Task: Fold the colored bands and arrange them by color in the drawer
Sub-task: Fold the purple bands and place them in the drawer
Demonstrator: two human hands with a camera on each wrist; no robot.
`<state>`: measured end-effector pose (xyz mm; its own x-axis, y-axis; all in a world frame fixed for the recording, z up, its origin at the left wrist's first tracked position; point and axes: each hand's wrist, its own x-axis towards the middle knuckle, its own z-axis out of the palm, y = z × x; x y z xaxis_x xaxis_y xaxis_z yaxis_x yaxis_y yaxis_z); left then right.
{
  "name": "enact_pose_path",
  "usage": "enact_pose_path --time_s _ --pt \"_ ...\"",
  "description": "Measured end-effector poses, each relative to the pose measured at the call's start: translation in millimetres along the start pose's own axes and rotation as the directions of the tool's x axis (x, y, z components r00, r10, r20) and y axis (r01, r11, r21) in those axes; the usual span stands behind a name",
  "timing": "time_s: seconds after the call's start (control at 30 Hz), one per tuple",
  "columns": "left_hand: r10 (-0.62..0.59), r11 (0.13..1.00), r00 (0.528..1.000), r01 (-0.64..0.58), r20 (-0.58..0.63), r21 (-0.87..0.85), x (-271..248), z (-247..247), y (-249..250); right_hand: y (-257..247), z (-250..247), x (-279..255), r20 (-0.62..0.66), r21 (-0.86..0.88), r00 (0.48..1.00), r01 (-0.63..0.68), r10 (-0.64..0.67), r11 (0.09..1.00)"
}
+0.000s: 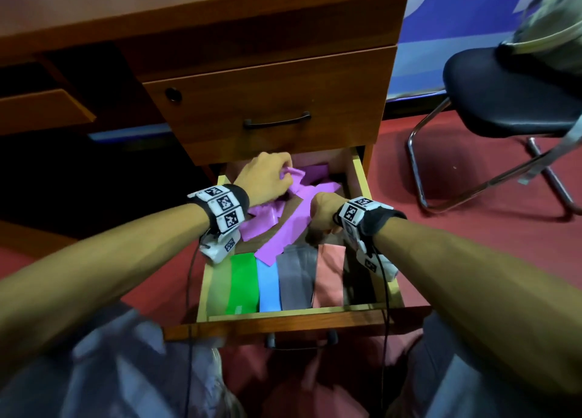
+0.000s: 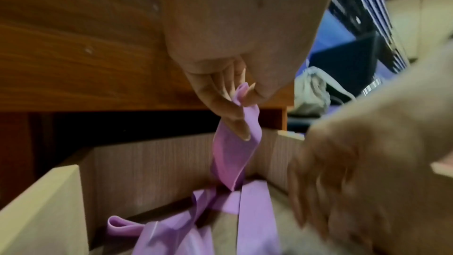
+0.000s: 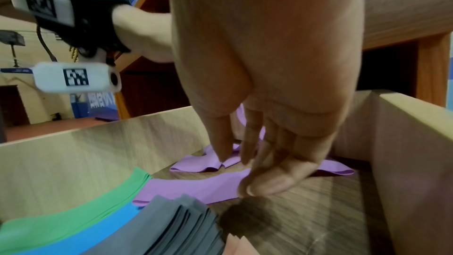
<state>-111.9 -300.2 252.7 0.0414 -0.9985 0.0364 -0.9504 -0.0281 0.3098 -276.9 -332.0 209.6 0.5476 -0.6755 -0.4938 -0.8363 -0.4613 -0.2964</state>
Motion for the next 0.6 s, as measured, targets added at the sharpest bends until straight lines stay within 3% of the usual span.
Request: enact_pose_path --time_s 0.1,0.23,0.3,0.37,0.6 --pt "-0.117 0.963 0.963 0.050 -0.243 -0.264 -14.5 -31.9 -4.7 -9.7 8.0 -3.2 -0.019 0.013 0.981 0.192 -0.191 0.981" --pt "-0.351 0.783 0.848 0.033 -0.398 -0.621 -24.7 -61.5 -10.9 -34.9 22.0 -7.8 0.122 -0.015 0.919 0.378 -0.374 0.925" --pt "-0.445 0.685 0.817 0.046 -0.368 -0.727 -24.7 -70.1 -17.5 -49.7 29.0 -10.0 0.177 -0.027 0.886 0.439 -0.428 0.898" --pt "-0.493 0.613 0.815 0.079 -0.303 -0.786 -23.9 -73.9 -22.7 -59.7 37.9 -9.6 0.200 -0.025 0.862 0.480 -0.466 0.877" --pt "-0.453 0.663 0.851 0.121 -0.267 -0.739 -34.8 -73.9 -24.7 -67.1 58.7 -11.3 0.292 -0.087 0.819 0.538 -0.494 0.839"
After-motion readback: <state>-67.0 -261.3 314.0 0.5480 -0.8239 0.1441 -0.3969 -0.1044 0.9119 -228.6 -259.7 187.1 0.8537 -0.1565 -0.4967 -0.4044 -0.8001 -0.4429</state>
